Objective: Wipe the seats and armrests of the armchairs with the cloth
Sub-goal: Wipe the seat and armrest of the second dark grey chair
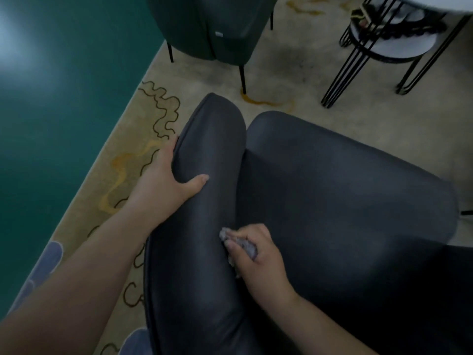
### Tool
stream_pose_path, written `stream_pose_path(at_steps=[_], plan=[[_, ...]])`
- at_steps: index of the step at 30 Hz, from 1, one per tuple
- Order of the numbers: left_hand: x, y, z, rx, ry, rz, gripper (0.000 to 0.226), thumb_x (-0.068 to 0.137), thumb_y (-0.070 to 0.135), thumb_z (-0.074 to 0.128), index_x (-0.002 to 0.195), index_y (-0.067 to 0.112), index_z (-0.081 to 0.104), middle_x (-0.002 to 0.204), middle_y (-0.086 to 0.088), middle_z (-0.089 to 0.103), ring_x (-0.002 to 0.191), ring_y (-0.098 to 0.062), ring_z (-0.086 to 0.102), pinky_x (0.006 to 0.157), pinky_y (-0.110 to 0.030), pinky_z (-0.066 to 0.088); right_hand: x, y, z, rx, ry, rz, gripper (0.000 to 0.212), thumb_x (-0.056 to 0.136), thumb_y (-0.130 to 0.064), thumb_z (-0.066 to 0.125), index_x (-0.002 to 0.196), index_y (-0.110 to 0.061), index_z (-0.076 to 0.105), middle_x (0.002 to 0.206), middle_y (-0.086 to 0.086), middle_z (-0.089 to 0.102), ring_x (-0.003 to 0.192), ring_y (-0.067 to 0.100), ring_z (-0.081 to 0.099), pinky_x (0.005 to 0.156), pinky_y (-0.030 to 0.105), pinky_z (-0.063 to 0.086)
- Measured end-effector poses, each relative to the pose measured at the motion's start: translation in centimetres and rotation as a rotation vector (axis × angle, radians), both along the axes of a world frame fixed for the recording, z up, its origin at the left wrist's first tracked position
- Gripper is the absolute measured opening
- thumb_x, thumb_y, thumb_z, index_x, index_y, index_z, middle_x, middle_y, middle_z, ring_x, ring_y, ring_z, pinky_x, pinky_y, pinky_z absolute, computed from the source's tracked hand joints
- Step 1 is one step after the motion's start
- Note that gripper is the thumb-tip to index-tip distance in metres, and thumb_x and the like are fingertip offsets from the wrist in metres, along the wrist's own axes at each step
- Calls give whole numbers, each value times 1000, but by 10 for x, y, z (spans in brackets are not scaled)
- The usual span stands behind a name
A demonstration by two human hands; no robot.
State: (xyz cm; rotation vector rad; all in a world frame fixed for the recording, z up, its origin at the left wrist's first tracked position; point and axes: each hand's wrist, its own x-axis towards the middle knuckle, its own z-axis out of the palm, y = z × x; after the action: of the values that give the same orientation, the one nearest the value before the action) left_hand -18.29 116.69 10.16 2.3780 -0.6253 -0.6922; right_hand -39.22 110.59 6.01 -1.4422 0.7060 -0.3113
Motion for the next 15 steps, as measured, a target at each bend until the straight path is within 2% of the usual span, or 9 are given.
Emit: stream_pose_path(at_steps=[3, 5, 7, 9, 11, 13, 15], plan=[[-25, 16, 9, 60, -56, -10, 105, 75, 53, 72, 153, 33, 5, 156, 0, 26, 138, -19, 33, 109, -40, 34, -27, -2, 4, 3, 92, 134, 11, 87, -13, 69, 81, -22, 67, 95, 1, 49, 70, 8, 60, 57, 13, 47], [-46, 32, 16, 94, -72, -7, 105, 77, 53, 70, 154, 32, 1, 160, 2, 16, 143, -18, 23, 111, -37, 28, -40, -10, 10, -9, 147, 190, 7, 86, -16, 70, 81, -21, 68, 94, -1, 48, 70, 6, 60, 57, 12, 47], [-65, 47, 23, 141, -99, -33, 101, 82, 53, 65, 155, 28, 0, 162, 7, 3, 146, -15, 15, 112, -32, 23, -51, -16, 16, -60, 186, 166, 11, 86, -17, 70, 81, -27, 70, 95, -2, 48, 71, 0, 59, 58, 12, 48], [-83, 58, 31, 215, -145, -78, 92, 87, 53, 57, 155, 25, 2, 162, 8, -5, 147, -18, 14, 116, -35, 24, -63, -20, 23, -81, 223, 77, 14, 86, -17, 70, 79, -29, 72, 95, -1, 47, 65, 0, 61, 50, 14, 47], [-99, 65, 40, 311, -259, -141, 81, 93, 51, 48, 155, 19, 8, 163, 2, -3, 147, -22, 14, 118, -40, 22, -75, -22, 31, -89, 256, 13, 13, 86, -20, 70, 78, -30, 72, 95, -2, 47, 60, 3, 61, 46, 16, 47], [-114, 70, 48, 396, -410, -259, 69, 97, 47, 40, 154, 16, 16, 163, -2, 7, 148, -22, 11, 120, -40, 17, -89, -23, 41, -114, 294, -6, 14, 86, -24, 71, 75, -34, 71, 96, -3, 47, 60, 5, 61, 45, 19, 48], [-129, 74, 56, 422, -470, -352, 62, 96, 44, 41, 151, 19, 27, 161, 0, 17, 148, -20, 11, 120, -40, 14, -104, -25, 53, -145, 317, -38, 15, 85, -26, 71, 74, -36, 71, 96, -4, 47, 62, 5, 61, 43, 19, 47]])
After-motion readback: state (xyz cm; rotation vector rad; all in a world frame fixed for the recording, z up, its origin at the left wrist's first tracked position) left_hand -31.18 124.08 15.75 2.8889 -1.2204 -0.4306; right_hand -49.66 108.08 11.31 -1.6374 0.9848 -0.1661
